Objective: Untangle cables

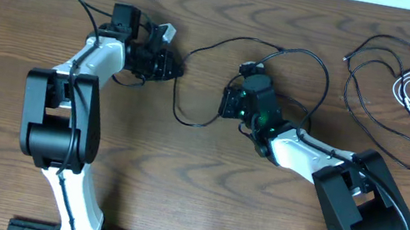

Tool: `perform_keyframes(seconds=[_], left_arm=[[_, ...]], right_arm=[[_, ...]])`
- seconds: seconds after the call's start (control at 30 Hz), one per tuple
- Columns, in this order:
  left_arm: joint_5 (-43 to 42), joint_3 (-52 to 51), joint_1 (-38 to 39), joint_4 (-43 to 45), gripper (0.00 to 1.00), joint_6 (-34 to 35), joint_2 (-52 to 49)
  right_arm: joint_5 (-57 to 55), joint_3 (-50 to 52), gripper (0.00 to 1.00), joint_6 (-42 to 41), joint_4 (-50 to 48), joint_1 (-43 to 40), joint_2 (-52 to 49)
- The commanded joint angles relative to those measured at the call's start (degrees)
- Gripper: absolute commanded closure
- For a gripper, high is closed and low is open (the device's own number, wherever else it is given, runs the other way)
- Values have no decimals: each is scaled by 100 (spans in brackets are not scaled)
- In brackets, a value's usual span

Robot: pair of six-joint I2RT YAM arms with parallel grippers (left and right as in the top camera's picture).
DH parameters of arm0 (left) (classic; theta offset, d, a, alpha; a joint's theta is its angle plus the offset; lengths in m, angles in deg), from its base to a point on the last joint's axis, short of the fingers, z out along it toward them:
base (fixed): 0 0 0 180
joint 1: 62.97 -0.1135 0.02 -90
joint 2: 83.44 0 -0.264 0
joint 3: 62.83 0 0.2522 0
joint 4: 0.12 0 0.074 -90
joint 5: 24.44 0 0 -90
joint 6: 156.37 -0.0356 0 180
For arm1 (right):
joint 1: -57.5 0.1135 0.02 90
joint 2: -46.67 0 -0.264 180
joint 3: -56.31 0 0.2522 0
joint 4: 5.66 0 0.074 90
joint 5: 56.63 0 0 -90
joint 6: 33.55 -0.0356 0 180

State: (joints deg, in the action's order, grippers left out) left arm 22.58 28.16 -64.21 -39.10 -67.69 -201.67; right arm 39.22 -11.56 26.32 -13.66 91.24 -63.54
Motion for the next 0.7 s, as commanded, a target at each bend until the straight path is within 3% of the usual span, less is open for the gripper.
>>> perform_keyframes(seconds=[0.0, 0.2, 0.3, 0.53, 0.67], left_arm=[[361, 35, -42, -22, 92, -55, -9], [-140, 35, -31, -42, 93, -59, -9], [-597, 35, -31, -35, 93, -61, -9], [-437, 35, -31, -17, 92, -57, -9], [-391, 35, -31, -17, 93, -59, -9]], right_arm=[[501, 11, 99, 492, -470, 44, -55], [752, 11, 99, 278, -1635, 48, -55], [455, 11, 99, 278, -1523, 66, -55], [-391, 11, 99, 258, -658, 66, -295], [-369, 11, 99, -315, -758, 72, -774]])
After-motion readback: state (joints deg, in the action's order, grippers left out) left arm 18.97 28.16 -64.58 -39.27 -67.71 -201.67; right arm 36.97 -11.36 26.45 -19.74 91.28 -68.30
